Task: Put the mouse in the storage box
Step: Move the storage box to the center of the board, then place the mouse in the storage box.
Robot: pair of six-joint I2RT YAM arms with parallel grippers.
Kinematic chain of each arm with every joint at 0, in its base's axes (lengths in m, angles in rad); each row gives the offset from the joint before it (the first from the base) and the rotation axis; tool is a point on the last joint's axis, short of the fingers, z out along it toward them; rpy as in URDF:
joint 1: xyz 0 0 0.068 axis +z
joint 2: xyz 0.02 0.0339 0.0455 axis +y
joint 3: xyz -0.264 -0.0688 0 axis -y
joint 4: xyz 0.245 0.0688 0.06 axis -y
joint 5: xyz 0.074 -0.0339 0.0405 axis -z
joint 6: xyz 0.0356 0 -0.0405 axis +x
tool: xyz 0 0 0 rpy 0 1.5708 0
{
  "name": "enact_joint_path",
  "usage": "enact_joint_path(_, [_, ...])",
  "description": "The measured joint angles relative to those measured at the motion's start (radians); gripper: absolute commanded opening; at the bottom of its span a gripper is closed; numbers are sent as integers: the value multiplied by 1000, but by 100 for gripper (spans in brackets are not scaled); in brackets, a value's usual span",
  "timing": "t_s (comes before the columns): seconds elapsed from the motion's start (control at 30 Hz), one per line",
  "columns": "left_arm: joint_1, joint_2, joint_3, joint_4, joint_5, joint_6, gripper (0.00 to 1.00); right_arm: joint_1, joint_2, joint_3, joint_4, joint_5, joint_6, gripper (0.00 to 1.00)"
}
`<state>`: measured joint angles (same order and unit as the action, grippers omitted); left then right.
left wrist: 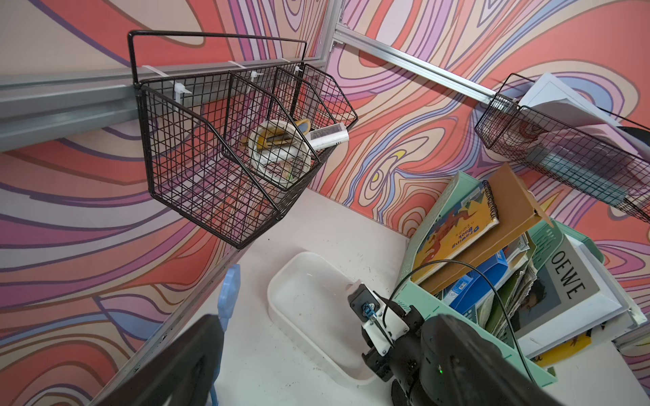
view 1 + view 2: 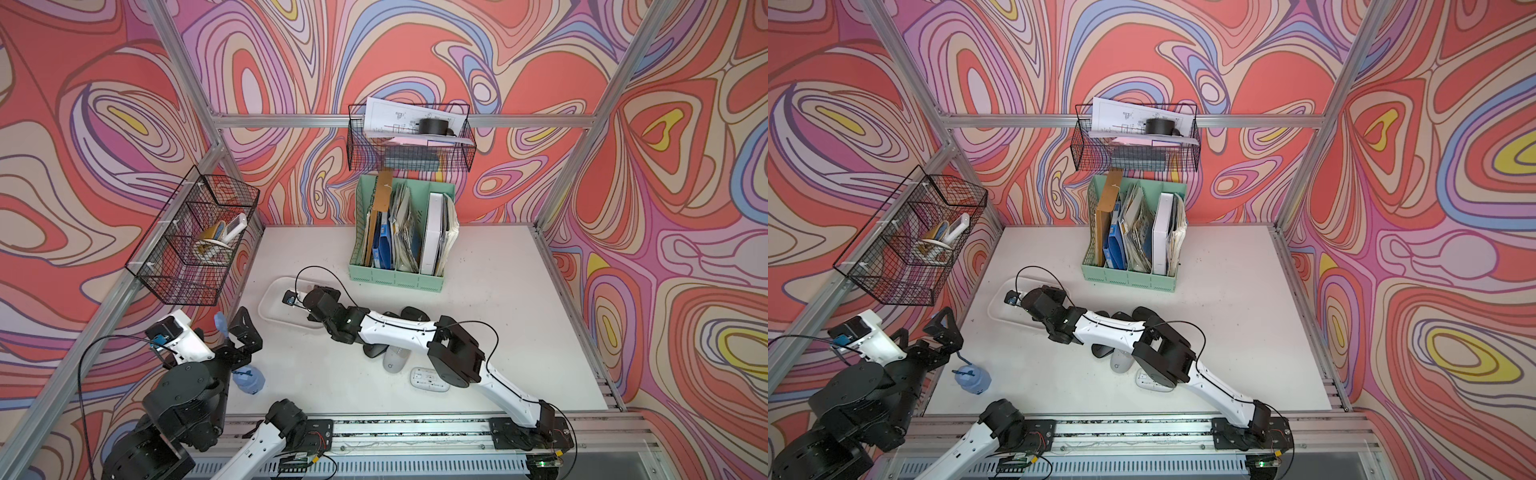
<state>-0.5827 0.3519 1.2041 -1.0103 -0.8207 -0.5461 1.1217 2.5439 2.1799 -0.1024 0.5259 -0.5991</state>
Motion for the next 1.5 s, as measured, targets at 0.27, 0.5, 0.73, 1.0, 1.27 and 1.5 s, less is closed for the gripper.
enact_joint_path(0.27, [0, -3, -2, 0, -11, 8, 99, 2, 131, 133, -22, 0, -91, 7])
enact_joint_path(0.5, [0, -3, -8, 2, -21, 19, 99, 6, 143, 135, -14, 1, -160, 39])
enact_joint_path(0.73, [0, -3, -35, 7, -22, 27, 99, 12, 140, 66, -28, -25, -158, 68])
enact_joint_path(1.0, [0, -3, -52, 9, -25, 26, 99, 19, 77, 40, -64, -69, -85, 84])
enact_joint_path(1.27, [0, 31, -52, 7, -19, 18, 99, 18, -164, -105, -43, -134, 45, 91])
enact_joint_path(1.5, [0, 125, -49, -9, 48, -26, 99, -7, -395, -321, 0, -135, 261, 91])
